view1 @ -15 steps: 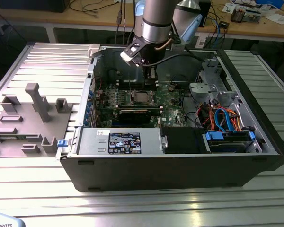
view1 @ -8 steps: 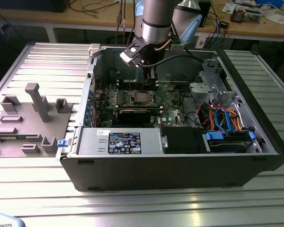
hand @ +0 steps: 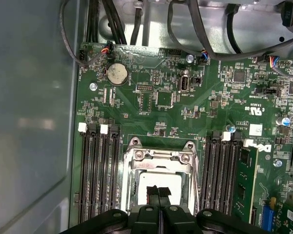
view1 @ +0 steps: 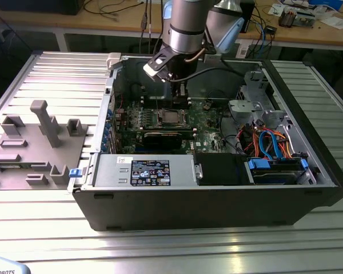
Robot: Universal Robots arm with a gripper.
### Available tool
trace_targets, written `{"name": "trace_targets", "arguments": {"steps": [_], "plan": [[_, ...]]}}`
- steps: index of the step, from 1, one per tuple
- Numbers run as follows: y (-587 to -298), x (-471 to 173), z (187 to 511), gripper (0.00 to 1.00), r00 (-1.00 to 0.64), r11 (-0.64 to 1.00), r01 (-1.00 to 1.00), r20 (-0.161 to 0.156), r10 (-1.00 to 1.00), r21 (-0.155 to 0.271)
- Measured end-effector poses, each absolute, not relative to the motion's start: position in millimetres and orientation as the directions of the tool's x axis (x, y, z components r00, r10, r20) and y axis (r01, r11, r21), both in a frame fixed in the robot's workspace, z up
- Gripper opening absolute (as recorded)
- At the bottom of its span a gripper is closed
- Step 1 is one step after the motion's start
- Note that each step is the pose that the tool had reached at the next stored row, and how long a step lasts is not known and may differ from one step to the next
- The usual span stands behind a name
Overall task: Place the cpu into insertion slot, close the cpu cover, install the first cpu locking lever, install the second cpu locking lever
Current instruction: 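Close the cpu cover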
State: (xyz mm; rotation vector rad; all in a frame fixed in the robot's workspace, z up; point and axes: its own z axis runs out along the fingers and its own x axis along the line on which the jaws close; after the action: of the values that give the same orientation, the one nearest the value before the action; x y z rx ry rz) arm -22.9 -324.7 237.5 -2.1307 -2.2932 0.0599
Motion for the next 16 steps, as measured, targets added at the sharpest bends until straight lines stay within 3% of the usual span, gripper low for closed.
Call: {"name": "trace_targets", "arguments": {"steps": [16], "plan": [[-324.7,-25.7,227.6,0.11,-0.074,0.073,0.997,-0.018,0.997,-0.035]]}}
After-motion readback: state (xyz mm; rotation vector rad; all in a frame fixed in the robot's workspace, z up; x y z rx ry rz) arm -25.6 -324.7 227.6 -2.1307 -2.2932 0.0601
